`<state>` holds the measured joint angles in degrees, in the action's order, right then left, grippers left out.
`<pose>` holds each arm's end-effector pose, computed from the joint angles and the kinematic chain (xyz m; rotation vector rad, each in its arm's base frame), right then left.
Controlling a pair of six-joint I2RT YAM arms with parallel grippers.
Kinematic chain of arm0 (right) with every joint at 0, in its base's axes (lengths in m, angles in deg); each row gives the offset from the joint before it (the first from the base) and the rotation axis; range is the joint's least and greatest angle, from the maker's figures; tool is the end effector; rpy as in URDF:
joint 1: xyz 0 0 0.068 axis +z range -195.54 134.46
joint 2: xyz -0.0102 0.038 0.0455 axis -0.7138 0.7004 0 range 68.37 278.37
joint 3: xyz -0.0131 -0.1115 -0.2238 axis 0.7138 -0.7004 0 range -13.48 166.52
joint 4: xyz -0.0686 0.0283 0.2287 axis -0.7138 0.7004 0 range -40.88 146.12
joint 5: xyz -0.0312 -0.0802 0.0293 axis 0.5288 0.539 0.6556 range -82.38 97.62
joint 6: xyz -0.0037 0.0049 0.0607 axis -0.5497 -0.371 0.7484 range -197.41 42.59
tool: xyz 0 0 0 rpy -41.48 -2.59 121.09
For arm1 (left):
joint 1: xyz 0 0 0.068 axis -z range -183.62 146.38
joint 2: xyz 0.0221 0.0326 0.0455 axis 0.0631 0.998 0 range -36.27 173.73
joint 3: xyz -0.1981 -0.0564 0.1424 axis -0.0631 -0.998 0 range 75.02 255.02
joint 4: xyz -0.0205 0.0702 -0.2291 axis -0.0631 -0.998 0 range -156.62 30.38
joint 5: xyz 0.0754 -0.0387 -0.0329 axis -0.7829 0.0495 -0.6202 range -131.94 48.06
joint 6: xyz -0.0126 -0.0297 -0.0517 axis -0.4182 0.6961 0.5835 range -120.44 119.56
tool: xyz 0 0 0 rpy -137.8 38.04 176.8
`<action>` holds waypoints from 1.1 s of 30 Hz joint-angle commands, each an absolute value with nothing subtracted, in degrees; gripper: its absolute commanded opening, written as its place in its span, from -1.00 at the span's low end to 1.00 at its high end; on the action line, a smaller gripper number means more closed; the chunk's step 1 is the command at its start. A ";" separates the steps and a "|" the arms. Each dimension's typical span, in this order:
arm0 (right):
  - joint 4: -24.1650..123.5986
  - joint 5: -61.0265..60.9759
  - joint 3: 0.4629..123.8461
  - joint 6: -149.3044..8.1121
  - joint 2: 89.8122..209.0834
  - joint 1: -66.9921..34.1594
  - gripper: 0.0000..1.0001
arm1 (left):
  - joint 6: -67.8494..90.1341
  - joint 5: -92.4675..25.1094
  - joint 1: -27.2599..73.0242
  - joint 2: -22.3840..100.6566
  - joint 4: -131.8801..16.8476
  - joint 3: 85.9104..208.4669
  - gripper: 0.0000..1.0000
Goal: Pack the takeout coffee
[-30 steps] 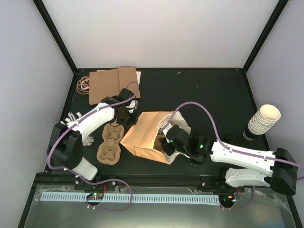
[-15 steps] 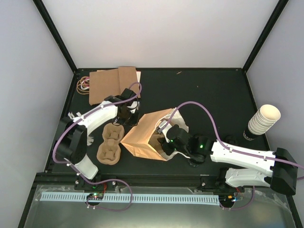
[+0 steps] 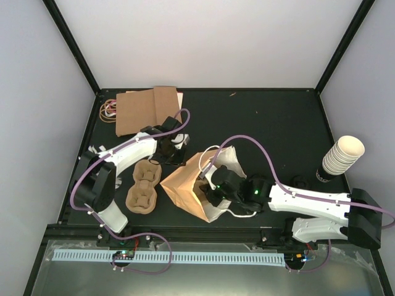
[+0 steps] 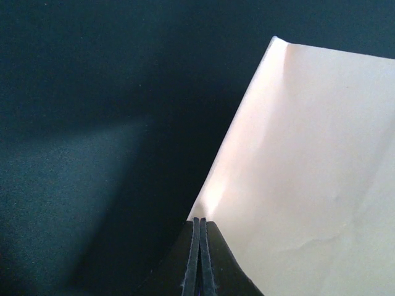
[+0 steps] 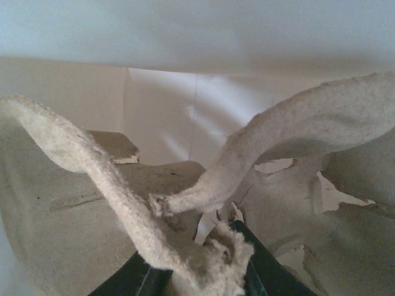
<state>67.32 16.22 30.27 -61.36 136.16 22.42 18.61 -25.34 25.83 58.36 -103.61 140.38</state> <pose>0.0981 0.2244 0.2205 -0.9649 2.1625 0.5689 0.2521 -0.1572 0.1844 0.3294 2.9230 -0.5689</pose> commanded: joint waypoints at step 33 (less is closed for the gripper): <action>56.94 18.18 25.80 -60.88 138.43 23.54 -0.50 | 18.38 -20.23 27.03 57.34 -102.69 140.85 -0.97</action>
